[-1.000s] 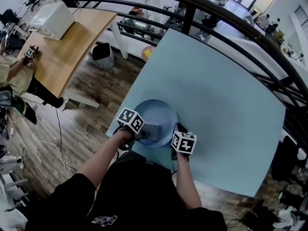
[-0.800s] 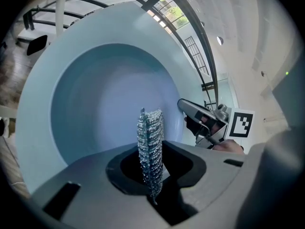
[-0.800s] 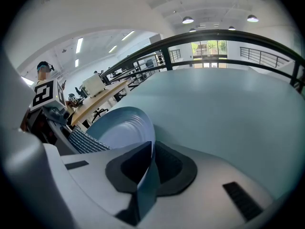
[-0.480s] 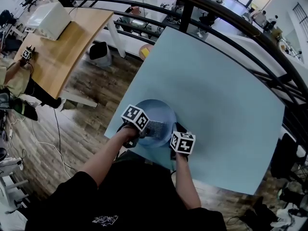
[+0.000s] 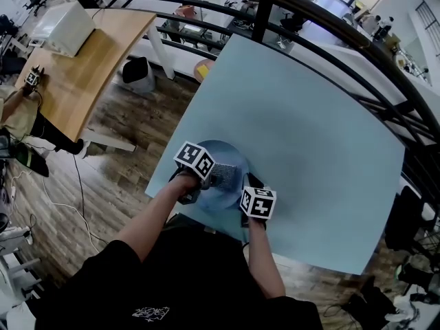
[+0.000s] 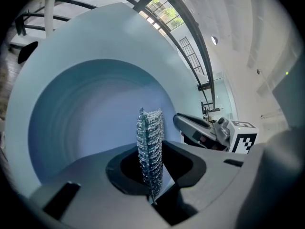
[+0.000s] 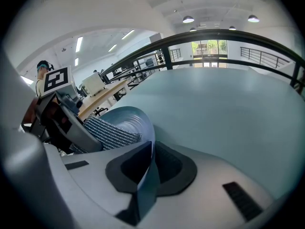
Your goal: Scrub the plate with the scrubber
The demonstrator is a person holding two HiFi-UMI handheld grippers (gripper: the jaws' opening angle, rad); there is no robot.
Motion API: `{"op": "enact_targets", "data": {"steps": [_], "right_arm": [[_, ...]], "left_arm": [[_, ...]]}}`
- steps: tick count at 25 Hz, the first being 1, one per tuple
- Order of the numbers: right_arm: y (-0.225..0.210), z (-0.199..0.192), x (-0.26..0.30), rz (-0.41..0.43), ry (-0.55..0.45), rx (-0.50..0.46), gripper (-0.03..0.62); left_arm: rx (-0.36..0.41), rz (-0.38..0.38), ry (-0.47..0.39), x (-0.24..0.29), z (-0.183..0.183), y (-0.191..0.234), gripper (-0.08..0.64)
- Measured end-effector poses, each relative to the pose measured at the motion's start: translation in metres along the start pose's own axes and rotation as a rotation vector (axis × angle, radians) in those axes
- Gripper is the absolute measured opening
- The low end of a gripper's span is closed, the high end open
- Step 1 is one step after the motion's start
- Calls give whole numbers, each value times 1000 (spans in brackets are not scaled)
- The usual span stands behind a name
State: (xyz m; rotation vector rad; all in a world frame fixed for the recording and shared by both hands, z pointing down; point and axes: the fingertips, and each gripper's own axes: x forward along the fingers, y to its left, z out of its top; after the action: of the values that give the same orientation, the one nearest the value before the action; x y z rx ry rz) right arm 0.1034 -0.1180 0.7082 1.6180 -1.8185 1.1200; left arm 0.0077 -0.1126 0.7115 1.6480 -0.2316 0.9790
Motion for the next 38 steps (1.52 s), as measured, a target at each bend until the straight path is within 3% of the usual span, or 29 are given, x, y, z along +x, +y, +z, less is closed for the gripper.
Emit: {"op": "enact_targets", "data": {"steps": [10,21,38], "right_arm": [[-3,3,1,-19,-11,2,17],[-4,4,2,-32,-18,-7,15],[-4,6,0,-57,-33,-3,15]], "left_arm": [[-23,2,-52,-10,24,10,98],[-60,22,-81,-32,23,31,100],[-138,75,-117,-75,-23,65,100]]}}
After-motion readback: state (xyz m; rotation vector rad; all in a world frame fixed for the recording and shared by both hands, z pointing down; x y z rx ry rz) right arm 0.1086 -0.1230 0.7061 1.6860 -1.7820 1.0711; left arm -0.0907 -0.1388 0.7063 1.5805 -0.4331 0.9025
